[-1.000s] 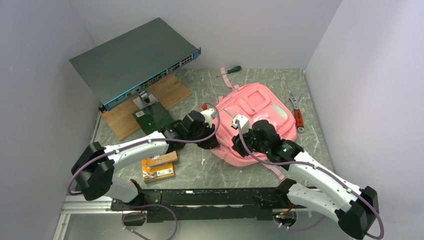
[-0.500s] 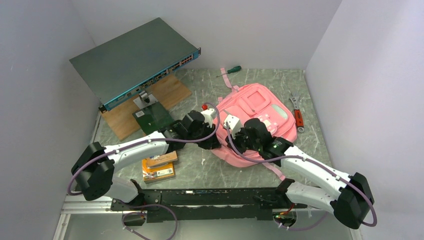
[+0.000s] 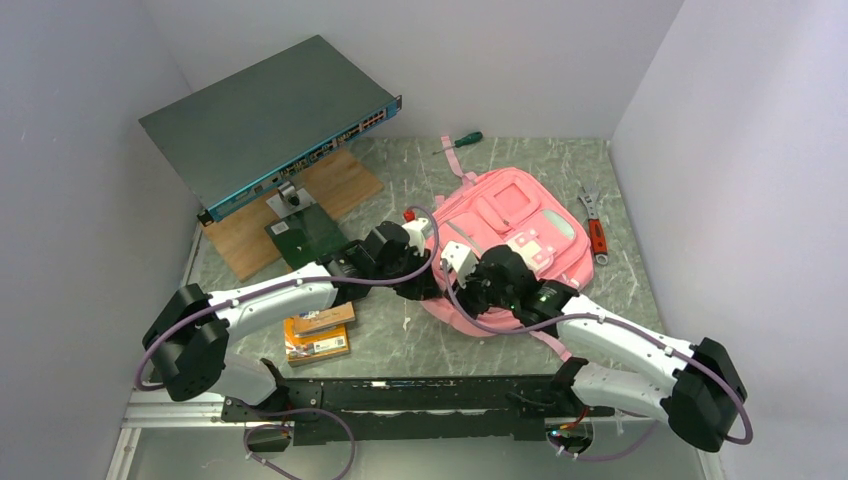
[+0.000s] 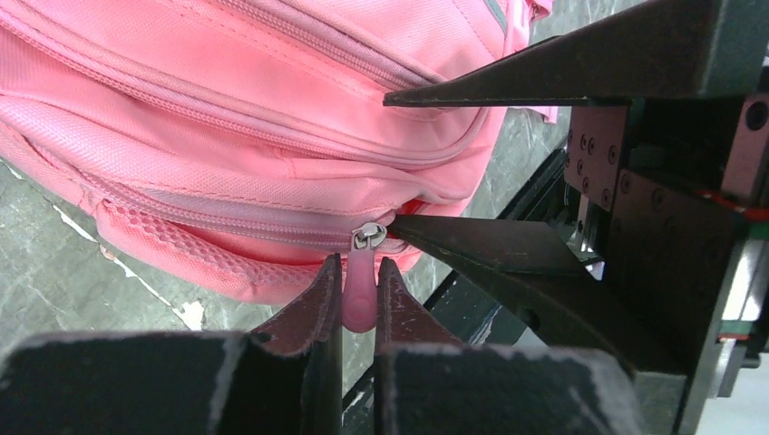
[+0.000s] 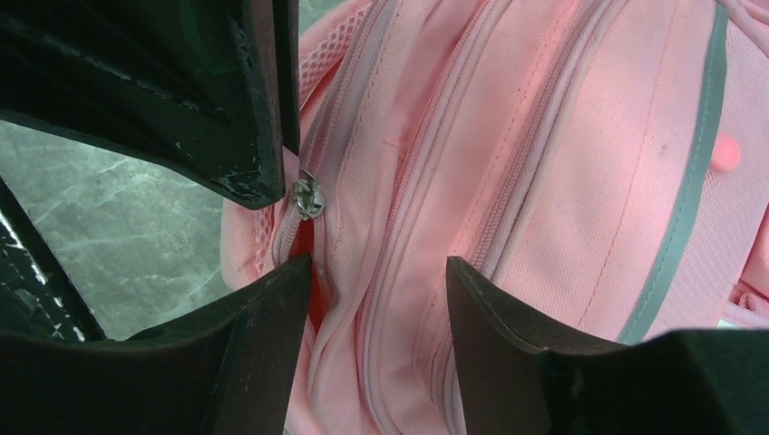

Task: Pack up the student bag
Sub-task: Unzip the student bag at the center of the board.

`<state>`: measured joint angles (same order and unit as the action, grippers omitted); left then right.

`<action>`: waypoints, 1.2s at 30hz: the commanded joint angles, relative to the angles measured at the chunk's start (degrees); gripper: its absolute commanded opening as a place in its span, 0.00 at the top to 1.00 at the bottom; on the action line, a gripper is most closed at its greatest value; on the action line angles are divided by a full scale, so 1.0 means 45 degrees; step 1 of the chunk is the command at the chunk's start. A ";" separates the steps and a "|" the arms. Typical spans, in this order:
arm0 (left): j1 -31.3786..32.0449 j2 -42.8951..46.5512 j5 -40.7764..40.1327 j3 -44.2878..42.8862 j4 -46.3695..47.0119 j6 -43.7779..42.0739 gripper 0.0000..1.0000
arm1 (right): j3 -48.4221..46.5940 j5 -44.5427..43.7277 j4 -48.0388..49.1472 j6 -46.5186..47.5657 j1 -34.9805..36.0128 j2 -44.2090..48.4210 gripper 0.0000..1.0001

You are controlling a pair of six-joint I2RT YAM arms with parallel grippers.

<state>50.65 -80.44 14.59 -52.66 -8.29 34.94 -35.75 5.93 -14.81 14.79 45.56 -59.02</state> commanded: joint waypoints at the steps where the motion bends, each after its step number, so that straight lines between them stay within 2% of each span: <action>1: -0.0020 0.0891 0.0698 -0.0287 0.1482 0.0427 1.00 | 0.0370 -0.0610 0.0939 0.0092 0.0446 -0.0399 0.40; 3: -0.0016 0.0917 0.0722 -0.0271 0.1525 0.0491 1.00 | 0.0493 -0.1215 0.1412 -0.0029 0.0614 -0.0648 0.42; 4: -0.0022 0.0937 0.0723 -0.0255 0.1515 0.0480 1.00 | 0.0501 -0.1521 0.1603 -0.0017 0.0703 -0.0770 0.49; 6: -0.0016 0.0943 0.0676 -0.0232 0.1464 0.0505 1.00 | 0.0458 -0.1794 0.1726 0.0092 0.0777 -0.0872 0.80; 8: -0.0020 0.0958 0.0534 -0.0194 0.1276 0.0487 1.00 | 0.0356 -0.2391 0.1637 -0.0053 0.0774 -0.0883 0.96; 9: -0.0025 0.0967 0.0377 -0.0192 0.1050 0.0511 1.00 | 0.0330 -0.2783 0.1546 -0.0179 0.0774 -0.0799 1.00; 12: -0.0015 0.0919 -0.1417 -0.0602 -0.0635 0.0546 1.00 | 0.0435 -0.3511 0.1031 -0.0428 0.0774 -0.0090 1.00; 15: -0.0260 0.0727 -0.3701 -0.1164 -0.2824 0.0843 1.00 | 0.0675 -0.3283 0.0160 -0.0252 0.0774 0.1306 1.00; 21: -0.1347 0.1291 -0.5723 -0.0950 -0.3390 0.0826 1.00 | 0.0793 -0.4307 -0.1706 -0.0111 0.0946 0.4306 1.00; 25: -0.2143 0.1412 -0.5848 -0.1058 -0.2546 -0.0071 1.00 | 0.0617 -0.3944 -0.2068 -0.0076 0.0954 0.5513 1.00; 31: -0.2449 -0.0262 -0.5647 -0.2529 -0.1866 -0.1492 1.00 | 0.0327 -0.3068 -0.1985 0.0145 0.0950 0.6811 1.00; 33: -0.2622 -0.0780 -0.5681 -0.2819 -0.1844 -0.1659 1.00 | 0.0111 -0.3245 -0.2197 0.0260 0.0950 0.7153 1.00; 36: -0.2941 -0.0450 -0.5367 -0.2485 -0.1122 -0.1910 1.00 | -0.0114 -0.3861 -0.2485 0.0336 0.0950 0.8086 1.00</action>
<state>43.29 -82.70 2.11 -63.86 -15.88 32.23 -31.44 -7.55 -22.81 14.94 49.91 -28.91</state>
